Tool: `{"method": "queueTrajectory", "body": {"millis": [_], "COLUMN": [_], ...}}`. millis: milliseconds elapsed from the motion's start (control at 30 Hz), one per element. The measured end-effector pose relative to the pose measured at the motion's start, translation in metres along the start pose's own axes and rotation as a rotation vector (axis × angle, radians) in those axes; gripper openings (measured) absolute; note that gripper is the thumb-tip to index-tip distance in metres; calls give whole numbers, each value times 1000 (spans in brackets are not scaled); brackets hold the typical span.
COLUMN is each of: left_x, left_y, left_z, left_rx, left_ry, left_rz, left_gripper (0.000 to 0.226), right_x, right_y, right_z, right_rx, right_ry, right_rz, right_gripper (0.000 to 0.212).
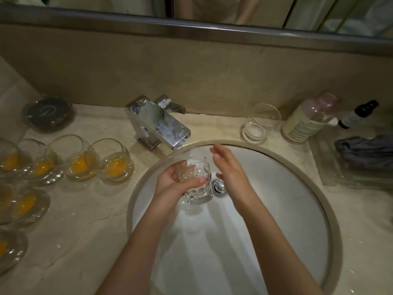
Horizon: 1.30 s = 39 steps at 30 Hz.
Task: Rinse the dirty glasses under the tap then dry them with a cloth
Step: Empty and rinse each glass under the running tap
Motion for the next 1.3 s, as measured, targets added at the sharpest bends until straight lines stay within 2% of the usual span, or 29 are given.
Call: {"method": "queueTrajectory", "body": {"millis": [67,167,300,367,467,600,733,833,933,1033,1133,1233,1300], "left_x": [1,2,2,3,1,3,-4,-8,-8,-9,-11,-15,-17], "left_y": [4,7,11,16,22,26,31,36,39,41,43,45,47], "left_z": [3,9,9,10,10,12,16,25,37,45,50,51,52], "left_rx": [36,-31,-95,-97,-108,-109,-112,-110,-151,-130,-129,-154,-176], "left_ry": [-16,-66,-316,-404,-430,-286,-55,89,187,245,269,278,294], "left_rz": [-37,-101,-242,-267,-283,-167,-21,-9,-16,-12,-9,-11,-7], "left_gripper": [65,40,75,71,65,57,83,80,84,81,76,79,80], "right_x": [6,9,11,11,11,7,5,-2,-14,-30,-45,-62,-72], "right_y": [-6,-9,-15,-19,-23,-30,-33,-43,-56,-61,-70,-80,-82], "right_z": [19,33,26,24,24,25,23,17,4,-4,-5,-8,-10], "right_rx": [18,-50,28,86,106,55,-61,-191,-209,-102,-6,58,98], "right_ry": [98,159,314,381,417,354,177,26,-121,-210,-249,-230,-221], "right_rz": [-19,-17,57,70,75,63,72,248,503,601,717,642,578], "right_gripper": [38,23,42,52,55,46,17,14,31,58,76,97,103]}}
Point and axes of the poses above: each hand's wrist, its own x-axis away from the middle knuckle, its own y-axis out of the palm, z = x × y, the point moved 1 cm from there along -x, towards the middle knuckle, and after that the axes turned 10 degrees about -x, right-handed, at the moved point
